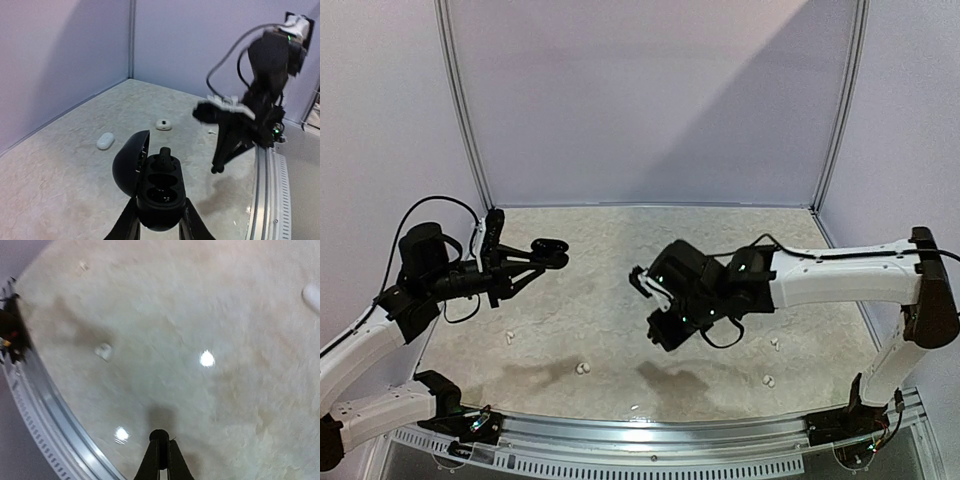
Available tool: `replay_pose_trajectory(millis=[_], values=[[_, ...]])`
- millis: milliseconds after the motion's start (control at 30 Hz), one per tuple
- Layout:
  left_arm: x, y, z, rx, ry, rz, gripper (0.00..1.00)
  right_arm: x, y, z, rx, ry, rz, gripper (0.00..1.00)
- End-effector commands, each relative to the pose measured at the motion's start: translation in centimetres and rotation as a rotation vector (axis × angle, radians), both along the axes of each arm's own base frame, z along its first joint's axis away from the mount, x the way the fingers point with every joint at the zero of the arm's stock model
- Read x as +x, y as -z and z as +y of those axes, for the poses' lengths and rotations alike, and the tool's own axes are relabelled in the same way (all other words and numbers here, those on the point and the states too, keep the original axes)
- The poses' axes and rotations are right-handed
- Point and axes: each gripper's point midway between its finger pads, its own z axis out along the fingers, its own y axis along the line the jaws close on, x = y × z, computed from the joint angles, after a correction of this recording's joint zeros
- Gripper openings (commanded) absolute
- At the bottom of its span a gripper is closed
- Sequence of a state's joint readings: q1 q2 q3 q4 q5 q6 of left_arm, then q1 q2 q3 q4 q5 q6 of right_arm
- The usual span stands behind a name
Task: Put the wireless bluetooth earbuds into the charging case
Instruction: Insert the left earbud into the left side groove of the charging case.
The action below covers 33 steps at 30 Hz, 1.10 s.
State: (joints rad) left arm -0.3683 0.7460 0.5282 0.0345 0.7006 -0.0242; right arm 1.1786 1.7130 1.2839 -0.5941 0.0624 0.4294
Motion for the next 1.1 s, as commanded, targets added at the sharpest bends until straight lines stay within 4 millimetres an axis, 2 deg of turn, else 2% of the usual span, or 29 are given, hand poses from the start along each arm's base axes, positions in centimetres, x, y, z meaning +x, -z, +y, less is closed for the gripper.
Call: replay_pose_trajectory(millis=[0, 133, 200, 300, 400, 467, 700, 833, 1067], values=[[-4.7, -1.0, -2.3, -0.005, 0.280, -0.115, 0.00, -0.6, -12.7, 3.0, 0.170, -0.149, -0.264, 0.00], [-6.9, -1.5, -3.3, -0.011, 0.398, -0.165, 0.00, -2.5, -20.0, 5.7, 0.267, -0.264, -0.436, 0.00], [-7.7, -1.8, -3.7, -0.018, 0.434, -0.175, 0.00, -3.7, -22.4, 7.2, 0.304, -0.326, -0.499, 0.00], [-8.6, -2.2, -4.1, -0.023, 0.479, -0.197, 0.00, -5.6, -24.7, 9.2, 0.333, -0.422, -0.584, 0.00], [-9.2, -2.6, -4.4, -0.030, 0.506, -0.209, 0.00, -7.2, -25.7, 10.9, 0.358, -0.485, -0.633, 0.00], [-9.7, -2.8, -4.5, -0.033, 0.524, -0.222, 0.00, -7.7, -26.2, 11.7, 0.364, -0.507, -0.657, 0.00], [-10.7, -3.2, -4.8, -0.043, 0.562, -0.216, 0.00, -7.6, -24.0, 13.7, 0.272, -0.551, -0.699, 0.00], [-11.2, -3.1, -4.9, -0.040, 0.582, -0.212, 0.00, -7.4, -23.1, 14.0, 0.237, -0.567, -0.710, 0.00], [-11.6, -3.1, -4.9, -0.034, 0.600, -0.217, 0.00, -6.9, -21.6, 13.3, 0.158, -0.569, -0.712, 0.00]])
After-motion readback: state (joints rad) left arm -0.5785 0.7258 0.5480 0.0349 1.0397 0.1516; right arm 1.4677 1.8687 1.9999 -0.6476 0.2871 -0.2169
